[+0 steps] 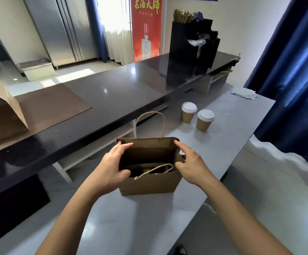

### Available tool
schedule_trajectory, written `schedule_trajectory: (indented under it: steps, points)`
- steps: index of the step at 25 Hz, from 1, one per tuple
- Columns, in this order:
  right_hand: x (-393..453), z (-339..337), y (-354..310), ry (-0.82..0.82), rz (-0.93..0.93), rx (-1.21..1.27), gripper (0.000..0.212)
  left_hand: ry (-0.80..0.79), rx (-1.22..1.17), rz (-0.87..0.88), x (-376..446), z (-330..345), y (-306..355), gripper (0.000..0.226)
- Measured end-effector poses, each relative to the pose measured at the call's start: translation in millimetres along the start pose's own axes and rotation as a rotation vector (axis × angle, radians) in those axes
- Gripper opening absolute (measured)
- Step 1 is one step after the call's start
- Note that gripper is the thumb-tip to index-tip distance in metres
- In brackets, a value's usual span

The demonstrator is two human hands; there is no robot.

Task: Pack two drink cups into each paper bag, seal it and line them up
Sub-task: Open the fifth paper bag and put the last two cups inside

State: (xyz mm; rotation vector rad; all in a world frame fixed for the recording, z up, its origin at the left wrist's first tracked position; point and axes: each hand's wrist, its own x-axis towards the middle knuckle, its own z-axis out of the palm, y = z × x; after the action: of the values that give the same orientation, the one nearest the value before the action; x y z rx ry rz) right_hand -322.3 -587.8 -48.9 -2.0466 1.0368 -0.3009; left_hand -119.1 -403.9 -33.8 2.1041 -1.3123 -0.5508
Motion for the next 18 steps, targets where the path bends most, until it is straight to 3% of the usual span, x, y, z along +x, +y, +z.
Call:
schedule_trajectory:
  steps: [18]
  points:
    - [-21.1,-129.6,118.5,0.163,0.099,0.099,0.076,-0.095,0.008,0.139,54.5,104.1,126.2,0.084]
